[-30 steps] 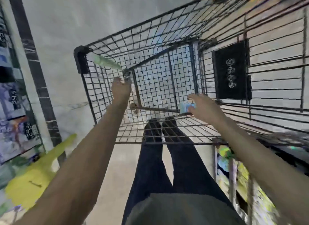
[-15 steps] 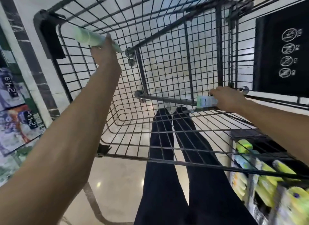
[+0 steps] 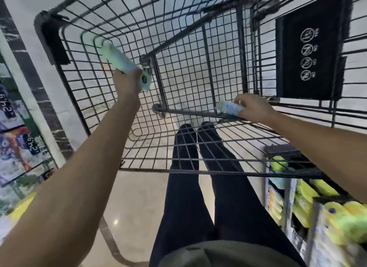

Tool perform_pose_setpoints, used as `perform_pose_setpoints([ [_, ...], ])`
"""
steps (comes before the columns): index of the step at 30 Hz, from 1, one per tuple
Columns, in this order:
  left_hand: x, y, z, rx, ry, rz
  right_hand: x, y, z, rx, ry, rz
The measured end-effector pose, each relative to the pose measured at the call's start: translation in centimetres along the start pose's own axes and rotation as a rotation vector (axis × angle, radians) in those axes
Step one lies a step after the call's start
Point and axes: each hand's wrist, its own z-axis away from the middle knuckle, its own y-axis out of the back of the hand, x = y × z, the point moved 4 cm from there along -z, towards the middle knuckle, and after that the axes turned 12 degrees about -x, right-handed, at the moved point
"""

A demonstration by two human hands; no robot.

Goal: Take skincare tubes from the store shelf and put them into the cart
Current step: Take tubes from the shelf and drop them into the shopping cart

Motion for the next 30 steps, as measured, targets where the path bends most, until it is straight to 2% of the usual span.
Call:
perform_pose_setpoints([
  [4,0.3,-0.6,4.8,-0.188,-0.023,-0.216,-2.4,2.6,2.7,0.097,-0.013,-0.605],
  [8,3.0,-0.8,10.7,-0.343,-0.124,-0.398,-6.0,5.6,7.8,0.155,0.095,-1.146],
  [11,6.1,-0.5,16.0,-0.483,-0.207,-0.496,-8.8,7.5,12.6,0.151,0.239,-1.416],
  [13,8.2,0.1,19.5,-0.527,-0.255,-0.552,-10.3,8.5,16.0,0.182,0.324,-1.473],
  [16,11.5,1.0,24.7,-0.505,-0.345,-0.555,-11.5,9.5,20.9,0.26,0.388,-1.482],
  [20,14.4,2.1,30.8,-0.502,-0.465,-0.596,-13.0,10.3,27.8,0.395,0.453,-1.302],
  [24,15.9,2.6,35.2,-0.581,-0.505,-0.629,-13.6,10.2,34.1,0.478,0.503,-1.37],
  [30,16.7,2.2,40.2,-0.763,-0.622,-0.813,-13.4,7.8,41.2,0.621,0.583,-1.442],
])
